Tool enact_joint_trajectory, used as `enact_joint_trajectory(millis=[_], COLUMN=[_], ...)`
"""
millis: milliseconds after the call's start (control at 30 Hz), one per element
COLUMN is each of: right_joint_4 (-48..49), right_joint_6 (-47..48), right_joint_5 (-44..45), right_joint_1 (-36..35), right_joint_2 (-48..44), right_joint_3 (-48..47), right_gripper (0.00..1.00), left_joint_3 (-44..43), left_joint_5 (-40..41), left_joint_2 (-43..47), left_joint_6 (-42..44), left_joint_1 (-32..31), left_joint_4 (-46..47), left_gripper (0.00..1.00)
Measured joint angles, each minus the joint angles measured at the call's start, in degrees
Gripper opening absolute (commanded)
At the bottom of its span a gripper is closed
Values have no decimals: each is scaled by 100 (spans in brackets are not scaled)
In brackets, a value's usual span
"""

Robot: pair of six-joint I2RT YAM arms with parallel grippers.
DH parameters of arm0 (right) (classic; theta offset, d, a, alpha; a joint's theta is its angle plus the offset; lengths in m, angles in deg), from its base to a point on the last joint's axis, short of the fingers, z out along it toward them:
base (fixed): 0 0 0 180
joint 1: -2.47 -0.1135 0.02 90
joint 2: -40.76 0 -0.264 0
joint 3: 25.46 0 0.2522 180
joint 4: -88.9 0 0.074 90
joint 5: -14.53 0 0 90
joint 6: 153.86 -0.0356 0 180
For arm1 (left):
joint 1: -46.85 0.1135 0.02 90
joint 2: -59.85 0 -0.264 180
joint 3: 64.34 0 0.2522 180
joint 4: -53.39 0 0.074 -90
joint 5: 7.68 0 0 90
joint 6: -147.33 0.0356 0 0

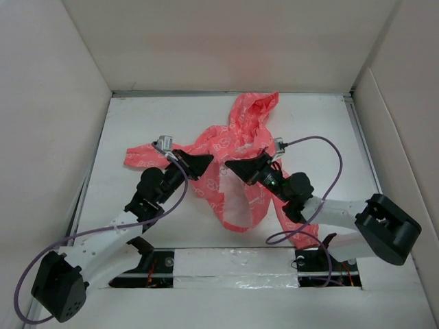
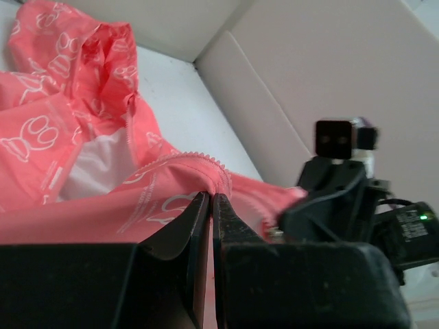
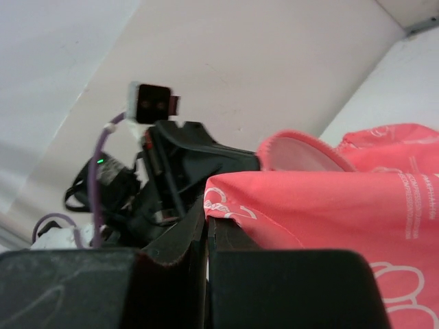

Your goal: Zip up the jacket

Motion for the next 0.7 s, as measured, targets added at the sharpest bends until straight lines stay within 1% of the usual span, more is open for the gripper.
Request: enact_joint_trajectory(millis=[100,267,433,567,700], right_joint_4=[9,17,17,17,-28], right_joint_6=[-190,-417,-522,-498,-345], right_joint_5=[175,402,562,645,688], right_joint_1=[33,42,37,26,26], right_joint_2=[256,673,951,946,702], right_joint_3=[66,94,94,94,105], right_gripper=[0,0,0,0,0], left_joint_3=[0,20,31,31,31], left_joint_5=[354,857,1384,1810,2153], left_joint_2=[4,7,-7,-7,-7], left_joint_6=[-28,-87,-94,-157,-245], left_joint_1=[-332,-662,-1147,-1375,-1414], left_joint_4=[227,544,555,542,501], left_gripper=[0,0,0,0,0])
